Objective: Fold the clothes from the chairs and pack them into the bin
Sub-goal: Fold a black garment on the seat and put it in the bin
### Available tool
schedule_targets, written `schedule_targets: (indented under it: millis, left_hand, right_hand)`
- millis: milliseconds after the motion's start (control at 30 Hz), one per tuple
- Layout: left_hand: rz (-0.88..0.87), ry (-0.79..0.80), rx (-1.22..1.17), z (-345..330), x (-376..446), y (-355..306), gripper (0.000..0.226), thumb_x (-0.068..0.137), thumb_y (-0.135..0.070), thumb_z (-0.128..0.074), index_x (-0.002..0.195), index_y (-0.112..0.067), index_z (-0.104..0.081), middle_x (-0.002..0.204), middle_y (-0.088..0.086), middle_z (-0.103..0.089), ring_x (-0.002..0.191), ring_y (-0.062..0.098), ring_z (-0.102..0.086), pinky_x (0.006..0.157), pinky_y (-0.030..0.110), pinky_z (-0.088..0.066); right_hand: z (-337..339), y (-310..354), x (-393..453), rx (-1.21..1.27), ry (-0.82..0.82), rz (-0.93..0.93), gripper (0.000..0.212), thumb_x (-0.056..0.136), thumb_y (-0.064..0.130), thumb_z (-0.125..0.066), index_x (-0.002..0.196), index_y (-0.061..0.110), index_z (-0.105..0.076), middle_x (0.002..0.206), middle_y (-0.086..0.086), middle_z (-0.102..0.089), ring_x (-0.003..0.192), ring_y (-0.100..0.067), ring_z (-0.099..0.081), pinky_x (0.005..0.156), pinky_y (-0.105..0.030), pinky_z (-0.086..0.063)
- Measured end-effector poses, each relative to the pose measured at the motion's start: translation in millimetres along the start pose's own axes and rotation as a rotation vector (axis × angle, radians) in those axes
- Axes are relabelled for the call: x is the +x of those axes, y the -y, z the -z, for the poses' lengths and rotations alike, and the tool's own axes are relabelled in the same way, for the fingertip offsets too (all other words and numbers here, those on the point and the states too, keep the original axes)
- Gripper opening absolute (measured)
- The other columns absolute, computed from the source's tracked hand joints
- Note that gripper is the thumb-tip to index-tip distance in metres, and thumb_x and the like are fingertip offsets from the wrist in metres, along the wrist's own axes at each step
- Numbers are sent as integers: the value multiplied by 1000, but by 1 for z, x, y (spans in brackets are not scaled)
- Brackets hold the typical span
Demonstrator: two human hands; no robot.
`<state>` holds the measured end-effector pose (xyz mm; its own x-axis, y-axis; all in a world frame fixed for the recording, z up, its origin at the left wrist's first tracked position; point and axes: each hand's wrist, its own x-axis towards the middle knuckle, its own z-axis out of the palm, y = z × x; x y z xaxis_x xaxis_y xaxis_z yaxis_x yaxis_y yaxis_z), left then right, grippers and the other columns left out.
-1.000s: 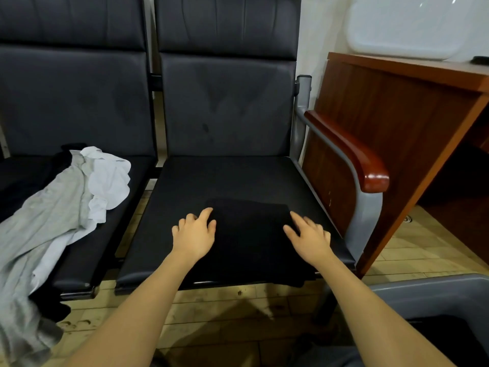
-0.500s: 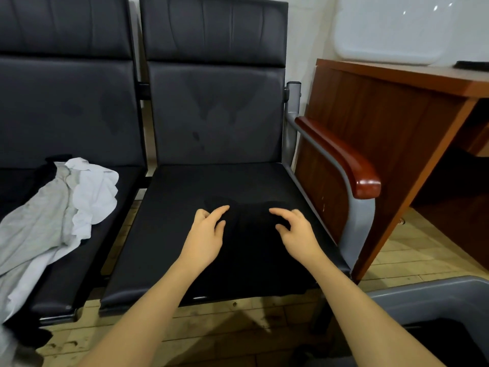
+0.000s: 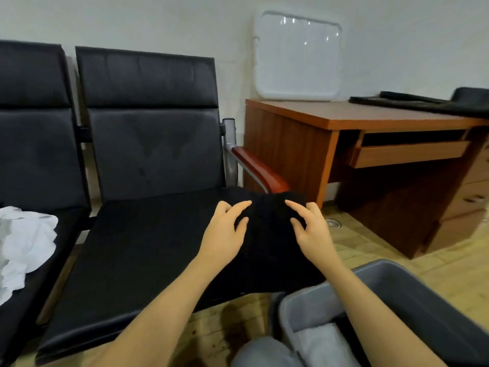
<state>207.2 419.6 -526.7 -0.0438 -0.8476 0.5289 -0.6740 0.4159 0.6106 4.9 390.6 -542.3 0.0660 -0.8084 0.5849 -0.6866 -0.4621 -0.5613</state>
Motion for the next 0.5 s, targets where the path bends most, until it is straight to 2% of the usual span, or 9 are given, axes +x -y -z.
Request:
schedule_targets:
  millis: [100, 233, 333, 433, 500]
  left_hand:
    - [-19, 99, -58, -47, 6, -21, 38, 96, -21, -52, 133, -27, -50, 89, -11, -38, 72, 9, -48, 71, 18, -42]
    - [-24, 216, -146, -127, 1, -39, 34, 95, -16, -54, 128, -22, -55, 91, -8, -40, 69, 4, -46, 69, 9, -35]
    - [76, 306, -200, -187, -13, -45, 33, 96, -16, -52, 128, -24, -54, 99, -4, -44, 73, 4, -48, 69, 0, -34]
    - [238, 342, -230, -243, -40, -43, 34, 96, -15, -50, 129, -23, -53, 110, 0, -46, 74, 7, -51, 69, 5, -34]
    - [382, 372, -222, -273, -63, -36, 33, 97, -15, -49, 129, -23, -53, 120, 3, -45, 83, 11, -55, 74, 10, -38]
  right_hand:
    - [31, -35, -10, -28, -28, -75, 41, 93, 2, -53, 131, 17, -55, 97, 4, -43, 81, 1, -46, 75, -3, -34]
    - [60, -95, -40, -102, -40, -199, 40, 94, 2, -51, 130, 18, -56, 98, 3, -44, 84, -11, -47, 73, -13, -35]
    - [71, -143, -68, -183, 48, -322, 40, 97, 7, -47, 133, 23, -53, 104, 9, -41, 89, -5, -44, 77, -23, -40]
    - [72, -188, -97, -224, 166, -400, 40, 98, 8, -44, 133, 23, -52, 108, 13, -38, 98, -7, -45, 83, -26, -42]
    - [65, -215, -116, -252, 264, -428, 39, 98, 10, -44, 134, 23, -51, 106, 12, -38, 94, -7, -46, 77, -27, -44]
